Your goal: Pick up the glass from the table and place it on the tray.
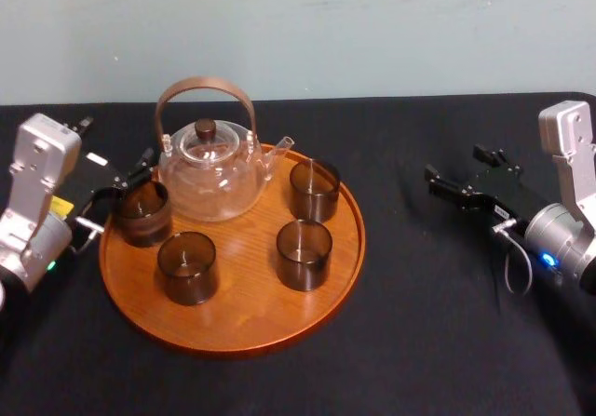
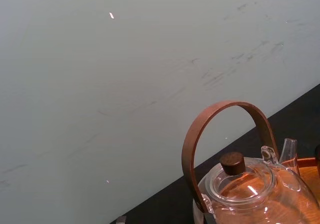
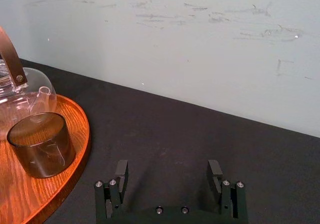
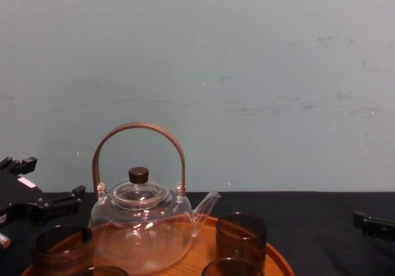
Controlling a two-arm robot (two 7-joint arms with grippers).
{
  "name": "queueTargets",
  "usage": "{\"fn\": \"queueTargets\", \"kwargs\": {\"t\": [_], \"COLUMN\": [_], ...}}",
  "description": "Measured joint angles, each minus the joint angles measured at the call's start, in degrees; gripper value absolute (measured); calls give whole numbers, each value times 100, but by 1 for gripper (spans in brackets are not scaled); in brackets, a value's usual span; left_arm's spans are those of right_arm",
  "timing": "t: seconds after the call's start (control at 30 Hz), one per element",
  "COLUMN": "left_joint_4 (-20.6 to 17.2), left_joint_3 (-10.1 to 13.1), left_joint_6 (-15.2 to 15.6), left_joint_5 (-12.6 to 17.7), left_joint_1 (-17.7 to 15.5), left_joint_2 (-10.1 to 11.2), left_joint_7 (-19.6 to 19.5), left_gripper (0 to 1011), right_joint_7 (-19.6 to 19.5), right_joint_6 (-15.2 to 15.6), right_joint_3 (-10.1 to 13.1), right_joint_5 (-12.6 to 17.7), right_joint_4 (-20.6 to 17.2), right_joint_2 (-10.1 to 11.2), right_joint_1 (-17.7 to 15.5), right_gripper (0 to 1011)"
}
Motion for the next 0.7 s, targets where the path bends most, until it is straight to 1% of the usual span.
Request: {"fn": "queueTargets", "kwargs": {"t": [0.7], "left_joint_4": [0], "left_joint_3": [0], "left_joint_6": [0], "left_joint_5": [0], "left_joint_1": [0], "left_joint_2": [0], "left_joint_7": [0], "left_gripper": [1001], "right_joint_7": [0], "right_joint_6": [0], "right_joint_3": [0], "right_joint_5": [0], "right_joint_4": [0], "right_joint_2": [0], "right_joint_1": [0], "right_gripper": [1002]}}
